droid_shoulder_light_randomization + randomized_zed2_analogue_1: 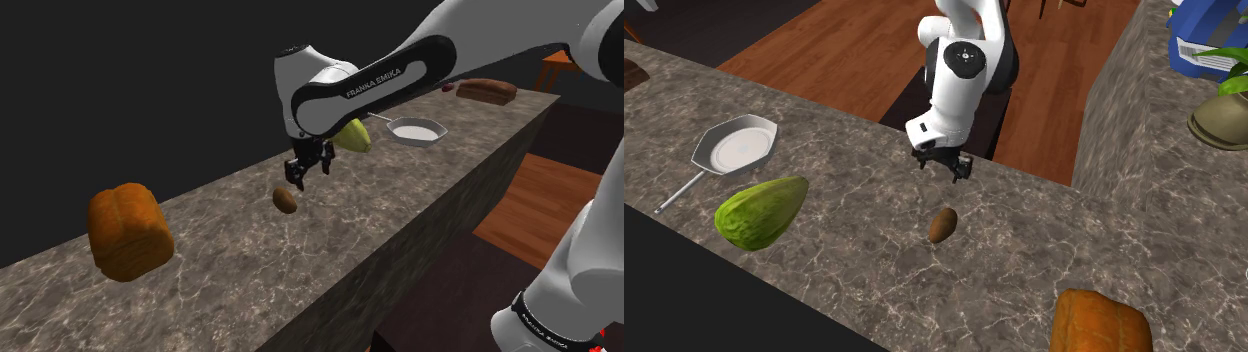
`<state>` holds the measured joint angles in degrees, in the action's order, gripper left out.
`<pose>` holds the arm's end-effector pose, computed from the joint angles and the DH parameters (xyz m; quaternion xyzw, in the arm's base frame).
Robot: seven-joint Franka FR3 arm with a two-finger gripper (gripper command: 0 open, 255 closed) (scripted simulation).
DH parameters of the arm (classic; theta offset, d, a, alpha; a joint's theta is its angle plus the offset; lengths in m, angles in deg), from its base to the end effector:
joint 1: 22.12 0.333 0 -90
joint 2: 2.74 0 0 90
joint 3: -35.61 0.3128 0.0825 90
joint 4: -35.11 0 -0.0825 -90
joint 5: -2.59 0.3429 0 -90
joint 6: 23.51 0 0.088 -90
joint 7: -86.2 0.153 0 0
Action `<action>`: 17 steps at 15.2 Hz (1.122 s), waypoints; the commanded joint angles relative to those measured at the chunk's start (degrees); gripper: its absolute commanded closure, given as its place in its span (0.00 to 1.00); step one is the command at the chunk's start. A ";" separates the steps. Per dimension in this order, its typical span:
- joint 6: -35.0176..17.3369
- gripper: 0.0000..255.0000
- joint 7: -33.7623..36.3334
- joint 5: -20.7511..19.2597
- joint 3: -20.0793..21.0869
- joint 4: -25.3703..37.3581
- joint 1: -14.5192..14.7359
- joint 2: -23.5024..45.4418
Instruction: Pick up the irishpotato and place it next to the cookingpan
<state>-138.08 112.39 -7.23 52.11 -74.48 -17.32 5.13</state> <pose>0.5177 0.1790 0.3931 0.9981 -0.0061 0.0033 0.0615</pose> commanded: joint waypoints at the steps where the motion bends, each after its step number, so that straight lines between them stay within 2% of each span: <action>1: 0.21 0.00 2.55 -1.80 0.16 4.46 0.97 4.81; 8: 4.31 0.00 8.79 -6.81 -1.02 24.62 5.98 22.48; 9: 4.65 0.00 8.99 -6.99 -1.17 25.90 6.31 23.47; 17: -0.22 0.00 9.57 -7.76 -1.71 22.62 5.91 25.12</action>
<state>-137.82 121.90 -14.88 50.47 -51.71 -11.39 29.94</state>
